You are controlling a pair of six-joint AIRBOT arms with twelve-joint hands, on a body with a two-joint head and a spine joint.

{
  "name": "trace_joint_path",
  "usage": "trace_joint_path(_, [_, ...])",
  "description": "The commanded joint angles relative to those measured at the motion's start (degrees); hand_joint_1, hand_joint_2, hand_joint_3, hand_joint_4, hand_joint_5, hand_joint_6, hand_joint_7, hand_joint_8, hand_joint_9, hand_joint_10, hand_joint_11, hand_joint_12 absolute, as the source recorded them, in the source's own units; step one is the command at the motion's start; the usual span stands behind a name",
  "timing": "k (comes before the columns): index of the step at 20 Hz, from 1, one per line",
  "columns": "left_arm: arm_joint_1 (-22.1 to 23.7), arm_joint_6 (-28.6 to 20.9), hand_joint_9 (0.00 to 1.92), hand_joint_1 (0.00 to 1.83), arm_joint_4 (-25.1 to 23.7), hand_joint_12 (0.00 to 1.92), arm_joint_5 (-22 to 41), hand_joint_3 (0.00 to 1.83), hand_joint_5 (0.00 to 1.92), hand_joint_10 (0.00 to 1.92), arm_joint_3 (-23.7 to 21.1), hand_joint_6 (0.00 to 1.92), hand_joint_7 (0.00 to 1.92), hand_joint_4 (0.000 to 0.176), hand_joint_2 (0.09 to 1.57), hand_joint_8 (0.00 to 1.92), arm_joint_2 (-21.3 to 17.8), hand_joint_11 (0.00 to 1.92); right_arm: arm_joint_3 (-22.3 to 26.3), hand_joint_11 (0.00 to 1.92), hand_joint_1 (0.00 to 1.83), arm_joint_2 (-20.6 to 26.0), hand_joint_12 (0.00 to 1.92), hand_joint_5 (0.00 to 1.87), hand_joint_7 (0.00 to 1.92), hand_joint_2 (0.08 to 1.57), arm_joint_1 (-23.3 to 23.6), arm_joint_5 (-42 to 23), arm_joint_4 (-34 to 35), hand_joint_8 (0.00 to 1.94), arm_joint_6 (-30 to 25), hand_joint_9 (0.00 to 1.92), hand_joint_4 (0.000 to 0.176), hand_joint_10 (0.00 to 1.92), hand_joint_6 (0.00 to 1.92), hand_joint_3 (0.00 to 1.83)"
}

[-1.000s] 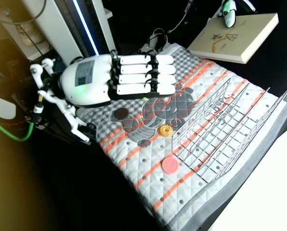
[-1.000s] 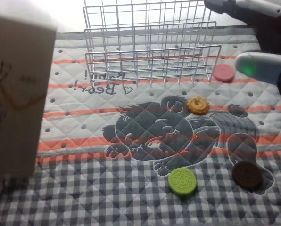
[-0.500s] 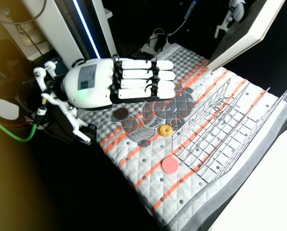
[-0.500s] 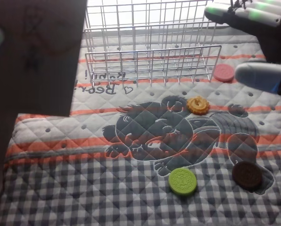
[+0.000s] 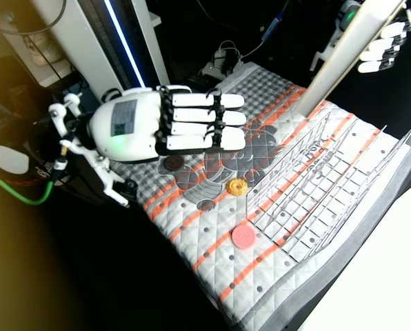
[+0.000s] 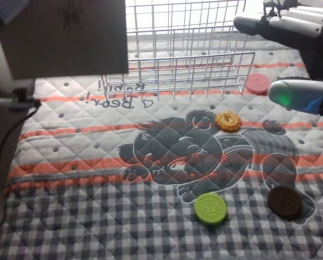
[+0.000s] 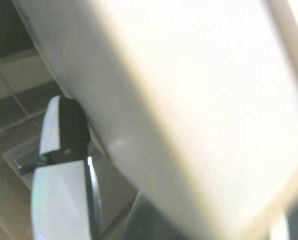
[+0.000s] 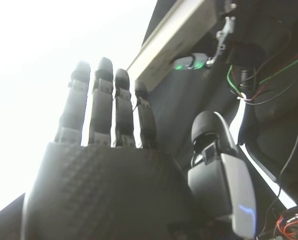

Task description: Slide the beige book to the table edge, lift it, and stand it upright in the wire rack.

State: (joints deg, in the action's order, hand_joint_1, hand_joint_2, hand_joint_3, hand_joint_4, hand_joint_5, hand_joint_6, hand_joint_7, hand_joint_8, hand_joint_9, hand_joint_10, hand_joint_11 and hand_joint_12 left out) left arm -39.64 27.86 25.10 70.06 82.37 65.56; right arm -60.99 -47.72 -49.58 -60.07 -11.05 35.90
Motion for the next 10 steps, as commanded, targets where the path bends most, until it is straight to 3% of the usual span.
trace_joint_path(1, [1.4,-2.0,0.92,1.38,-0.3,1.16,6.2,0.0,0.95,1.26,0.9,0.9,0.93,0.0,1.12,1.05,0.5,0.9,-0.3,0.3,0.0,-0.3,0.14,0.2,0.24,1.31,0.4,-6.7,2.0,0.0,-0.2,0.32,0.023,0.0,0.0,0.01])
trace_joint_path(3, [3.7,-2.9,0.97,1.38,-1.0,1.03,4.9,0.0,0.95,1.22,2.4,0.85,0.97,0.0,1.11,0.99,1.8,0.98,-0.6,0.42,0.0,-0.8,0.19,0.21,0.26,1.31,0.3,-6.7,2.0,0.01,-0.2,0.34,0.011,0.01,0.0,0.0])
trace_joint_path(4, [5.0,-2.9,0.97,1.38,-1.7,1.0,4.0,0.0,0.91,1.25,2.9,0.87,0.95,0.0,1.12,1.01,2.2,0.98,-0.8,0.39,0.0,-1.1,0.17,0.21,0.25,1.33,0.3,-6.7,2.0,0.0,-0.2,0.33,0.0,0.01,0.01,0.01])
trace_joint_path(5, [5.9,-2.9,0.97,1.38,-2.3,0.98,3.5,0.0,0.91,1.26,3.3,0.87,0.95,0.0,1.12,1.02,2.6,0.97,-0.8,0.34,0.0,-1.3,0.15,0.2,0.22,1.35,0.3,-6.7,2.0,0.0,-0.2,0.29,0.0,0.0,0.0,0.02])
trace_joint_path(6, [7.0,-2.9,1.08,1.29,-3.0,1.06,2.8,0.0,1.02,0.91,3.9,0.76,1.05,0.0,1.09,1.0,3.4,0.97,-0.9,0.31,0.0,-1.6,0.13,0.19,0.2,1.36,0.2,-6.7,2.0,0.0,-0.2,0.26,0.0,0.0,0.0,0.02])
trace_joint_path(7, [7.8,-2.9,1.17,1.28,-3.6,1.1,2.4,0.0,1.07,0.71,4.3,0.68,1.12,0.0,1.07,0.93,3.9,0.98,-0.9,0.27,0.0,-1.8,0.11,0.18,0.19,1.37,0.0,-6.7,2.0,0.0,-0.2,0.24,0.0,0.0,0.0,0.02])
trace_joint_path(8, [8.2,-2.9,1.06,1.37,-4.1,1.11,2.0,0.01,1.04,1.05,4.5,0.67,1.07,0.0,1.07,0.88,4.4,0.97,-0.9,0.26,0.0,-1.9,0.1,0.17,0.18,1.37,-0.1,-6.7,2.0,0.0,-0.2,0.22,0.0,0.0,0.0,0.02])
trace_joint_path(9, [8.6,-2.9,0.99,1.39,-4.5,1.09,1.6,0.0,1.06,1.17,4.7,0.68,1.04,0.0,1.08,0.88,4.7,0.94,-1.0,0.28,0.0,-1.9,0.1,0.16,0.17,1.37,-0.1,-6.7,2.0,0.0,-0.2,0.22,0.0,0.01,0.0,0.01])
trace_joint_path(10, [9.1,-2.9,0.99,1.39,-4.8,1.09,1.4,0.0,1.06,1.17,5.0,0.68,1.04,0.0,1.08,0.88,5.2,0.94,-1.0,0.28,0.0,-1.8,0.1,0.16,0.17,1.37,-0.1,-6.8,2.0,0.0,-0.2,0.22,0.0,0.01,0.0,0.01])
